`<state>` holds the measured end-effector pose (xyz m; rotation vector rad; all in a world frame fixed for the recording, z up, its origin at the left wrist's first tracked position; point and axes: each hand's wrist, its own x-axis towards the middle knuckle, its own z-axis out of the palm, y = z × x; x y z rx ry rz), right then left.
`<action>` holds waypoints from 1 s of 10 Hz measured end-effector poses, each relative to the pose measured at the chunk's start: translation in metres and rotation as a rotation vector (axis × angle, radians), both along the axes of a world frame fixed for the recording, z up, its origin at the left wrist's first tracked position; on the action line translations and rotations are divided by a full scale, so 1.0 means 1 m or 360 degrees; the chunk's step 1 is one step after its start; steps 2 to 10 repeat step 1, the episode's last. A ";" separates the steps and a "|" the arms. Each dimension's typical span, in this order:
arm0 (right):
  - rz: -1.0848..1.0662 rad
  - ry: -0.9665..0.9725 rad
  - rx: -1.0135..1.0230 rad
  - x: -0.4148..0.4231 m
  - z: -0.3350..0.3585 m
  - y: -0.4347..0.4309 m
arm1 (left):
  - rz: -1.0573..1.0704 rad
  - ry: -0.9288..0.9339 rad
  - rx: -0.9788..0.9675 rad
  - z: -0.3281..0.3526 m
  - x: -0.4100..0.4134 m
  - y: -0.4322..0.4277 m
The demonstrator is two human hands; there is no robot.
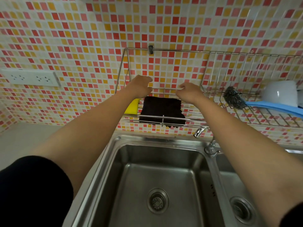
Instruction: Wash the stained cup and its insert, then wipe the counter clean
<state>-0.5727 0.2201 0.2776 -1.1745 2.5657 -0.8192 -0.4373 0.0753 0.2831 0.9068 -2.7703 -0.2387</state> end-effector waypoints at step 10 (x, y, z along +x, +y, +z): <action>0.0043 0.0169 -0.0164 0.033 0.004 0.022 | -0.0019 0.0096 -0.0070 0.004 0.025 0.022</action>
